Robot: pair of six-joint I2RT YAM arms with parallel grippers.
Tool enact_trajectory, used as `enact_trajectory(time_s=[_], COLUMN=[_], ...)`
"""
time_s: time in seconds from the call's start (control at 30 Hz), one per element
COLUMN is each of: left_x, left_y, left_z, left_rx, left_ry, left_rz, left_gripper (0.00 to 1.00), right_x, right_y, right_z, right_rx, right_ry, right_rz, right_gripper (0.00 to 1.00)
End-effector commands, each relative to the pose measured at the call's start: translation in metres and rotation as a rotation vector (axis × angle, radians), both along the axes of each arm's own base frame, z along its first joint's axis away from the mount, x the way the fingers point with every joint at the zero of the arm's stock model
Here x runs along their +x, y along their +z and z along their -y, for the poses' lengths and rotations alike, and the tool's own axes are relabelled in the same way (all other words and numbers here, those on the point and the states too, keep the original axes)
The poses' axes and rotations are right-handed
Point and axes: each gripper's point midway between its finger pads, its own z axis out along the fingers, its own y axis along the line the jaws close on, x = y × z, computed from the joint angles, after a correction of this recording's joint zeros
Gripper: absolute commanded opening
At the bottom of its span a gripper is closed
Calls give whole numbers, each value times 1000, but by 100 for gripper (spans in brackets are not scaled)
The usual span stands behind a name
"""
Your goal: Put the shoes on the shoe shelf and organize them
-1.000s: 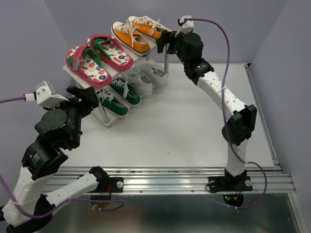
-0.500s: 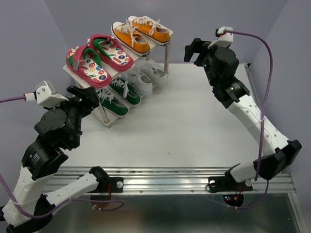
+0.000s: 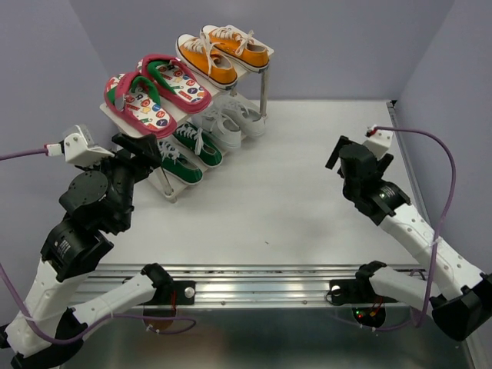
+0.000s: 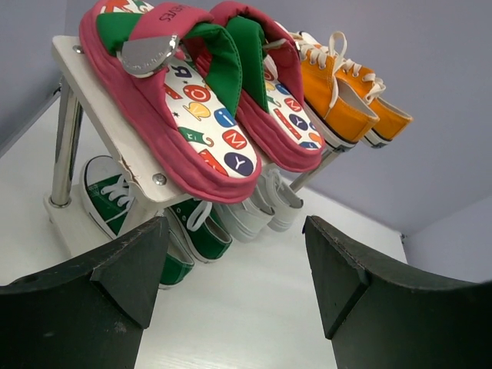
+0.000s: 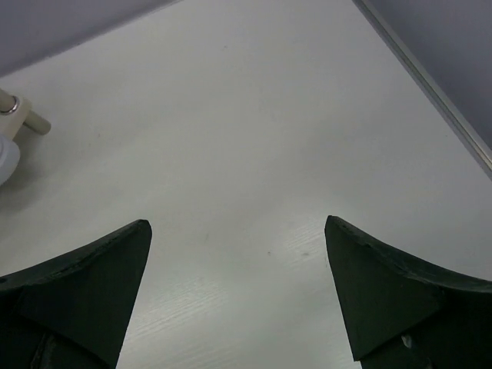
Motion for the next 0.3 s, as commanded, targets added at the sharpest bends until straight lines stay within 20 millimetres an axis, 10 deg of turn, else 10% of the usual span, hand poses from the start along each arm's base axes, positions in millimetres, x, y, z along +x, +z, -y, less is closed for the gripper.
enact_trajectory(time_s=[0.0, 0.27], left_x=[11, 17], left_y=[-3, 3], left_z=[16, 25], left_rx=[18, 11], left_ry=[-34, -53], left_rz=[8, 20], left_gripper=[82, 82], right_x=[-31, -47], right_y=[-8, -31], right_z=[32, 43], right_rx=[29, 35], right_ry=[-157, -201], right_rz=[13, -24], right_gripper=[100, 100])
